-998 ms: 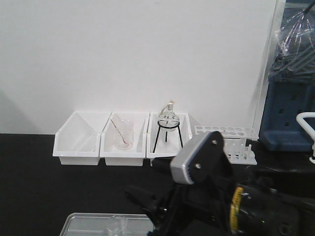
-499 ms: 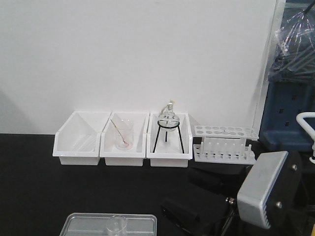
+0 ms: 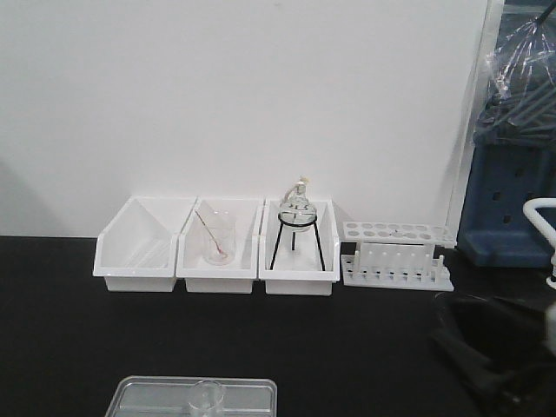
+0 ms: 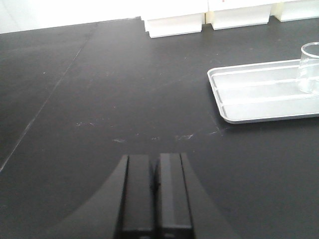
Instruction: Move beaker to silver tray on left bench
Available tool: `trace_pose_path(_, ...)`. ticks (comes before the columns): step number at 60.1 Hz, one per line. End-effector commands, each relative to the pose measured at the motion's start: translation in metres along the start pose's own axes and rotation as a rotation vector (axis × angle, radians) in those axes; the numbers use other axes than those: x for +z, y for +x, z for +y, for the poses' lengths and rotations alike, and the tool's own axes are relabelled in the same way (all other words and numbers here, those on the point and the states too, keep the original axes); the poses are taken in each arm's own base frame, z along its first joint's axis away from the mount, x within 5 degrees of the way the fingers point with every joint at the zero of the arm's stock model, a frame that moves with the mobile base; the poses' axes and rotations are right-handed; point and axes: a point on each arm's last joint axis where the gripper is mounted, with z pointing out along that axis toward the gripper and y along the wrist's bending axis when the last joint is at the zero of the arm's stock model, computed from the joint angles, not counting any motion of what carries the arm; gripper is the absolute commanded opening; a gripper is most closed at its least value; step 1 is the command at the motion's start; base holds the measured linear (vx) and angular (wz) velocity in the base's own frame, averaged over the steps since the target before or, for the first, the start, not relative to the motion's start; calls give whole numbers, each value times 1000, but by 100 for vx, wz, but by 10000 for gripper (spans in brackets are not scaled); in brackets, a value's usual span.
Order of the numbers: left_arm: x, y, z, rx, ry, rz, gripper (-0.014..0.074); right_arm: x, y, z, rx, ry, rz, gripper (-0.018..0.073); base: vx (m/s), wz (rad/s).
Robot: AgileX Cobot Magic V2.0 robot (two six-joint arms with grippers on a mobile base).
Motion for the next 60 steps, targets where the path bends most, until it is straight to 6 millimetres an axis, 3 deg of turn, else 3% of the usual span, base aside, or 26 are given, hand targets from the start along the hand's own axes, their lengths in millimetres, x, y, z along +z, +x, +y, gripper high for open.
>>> trace_pose_path(1, 2, -1, -1, -2, 5, -63, 1, -25, 2, -10, -44, 58, -154, 402, 0, 0)
trace_pose_path(10, 2, -1, -1, -2, 5, -63, 1, -72, 39, -19, -50, 266, -366, 288, 0, 0)
trace_pose_path(18, 2, -1, -1, -2, 5, -63, 1, -94, 72, -17, -32, 402, -397, 139, 0, 0)
trace_pose_path(25, 2, -1, -1, -2, 5, -63, 1, -98, 107, -13, -11, 469, -356, -20, 0, 0)
trace_pose_path(32, 2, -1, -1, -2, 5, -63, 1, -86, 146, -10, 43, 456, -331, -17, 0, 0)
trace_pose_path(41, 2, -1, -1, -2, 5, -62, 1, -83, 158, -9, 119, 438, -189, -15, 0, 1)
trace_pose_path(60, 2, -1, -1, -2, 5, -62, 1, -82, 160, -9, 125, 438, -162, -14, 0, 0)
